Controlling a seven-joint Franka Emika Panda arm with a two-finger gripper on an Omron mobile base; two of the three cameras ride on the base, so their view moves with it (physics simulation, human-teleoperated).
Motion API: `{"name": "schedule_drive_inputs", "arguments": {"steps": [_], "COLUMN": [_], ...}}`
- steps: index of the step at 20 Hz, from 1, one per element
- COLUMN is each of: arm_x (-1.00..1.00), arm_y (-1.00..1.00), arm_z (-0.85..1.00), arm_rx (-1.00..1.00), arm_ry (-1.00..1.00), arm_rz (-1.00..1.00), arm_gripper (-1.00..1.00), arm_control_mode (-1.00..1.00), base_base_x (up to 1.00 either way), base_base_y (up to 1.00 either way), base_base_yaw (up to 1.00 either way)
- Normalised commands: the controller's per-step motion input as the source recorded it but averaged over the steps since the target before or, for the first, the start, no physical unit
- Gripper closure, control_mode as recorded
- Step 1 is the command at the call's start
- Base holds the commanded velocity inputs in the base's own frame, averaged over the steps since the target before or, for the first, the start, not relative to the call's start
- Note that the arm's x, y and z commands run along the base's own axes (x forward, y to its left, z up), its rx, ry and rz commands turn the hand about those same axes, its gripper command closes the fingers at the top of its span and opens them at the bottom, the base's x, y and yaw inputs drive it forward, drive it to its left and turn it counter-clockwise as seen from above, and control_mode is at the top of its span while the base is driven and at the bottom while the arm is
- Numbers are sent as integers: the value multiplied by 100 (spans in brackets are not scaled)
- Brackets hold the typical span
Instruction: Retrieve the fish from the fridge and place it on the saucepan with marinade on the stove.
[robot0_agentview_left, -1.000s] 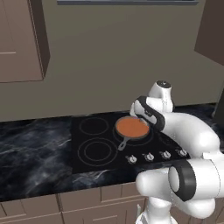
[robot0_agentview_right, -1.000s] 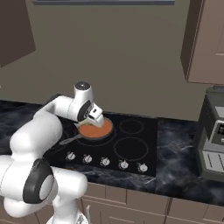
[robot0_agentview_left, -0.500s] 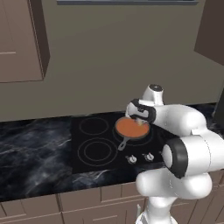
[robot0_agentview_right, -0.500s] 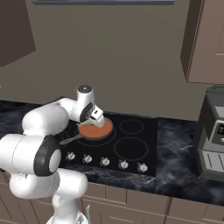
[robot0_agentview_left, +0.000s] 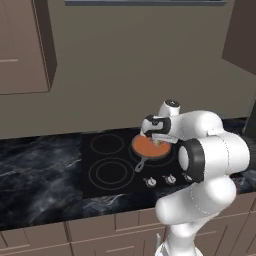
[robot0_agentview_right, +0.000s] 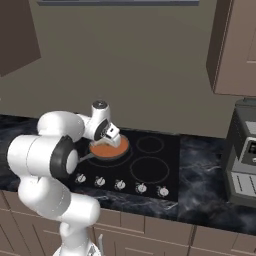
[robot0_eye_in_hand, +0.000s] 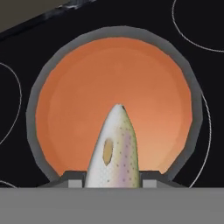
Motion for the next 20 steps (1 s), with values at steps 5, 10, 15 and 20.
{"name": "schedule_drive_inputs", "arguments": {"steps": [5,10,15,20], "arm_x": [32,35,32,31], "arm_y": [4,1,0,0], "arm_z": [-34,-32,-33,-32], "arm_rx": [0,0,0,0], "arm_ry": [4,4,3,4], "arm_rz": [0,0,0,0], "arm_gripper": [100,100,100,100], "arm_control_mode": [-100,-100,-100,-100], "base_base_x": [0,0,0,0], "base_base_y": [0,0,0,0], "base_base_yaw": [0,0,0,0]}}
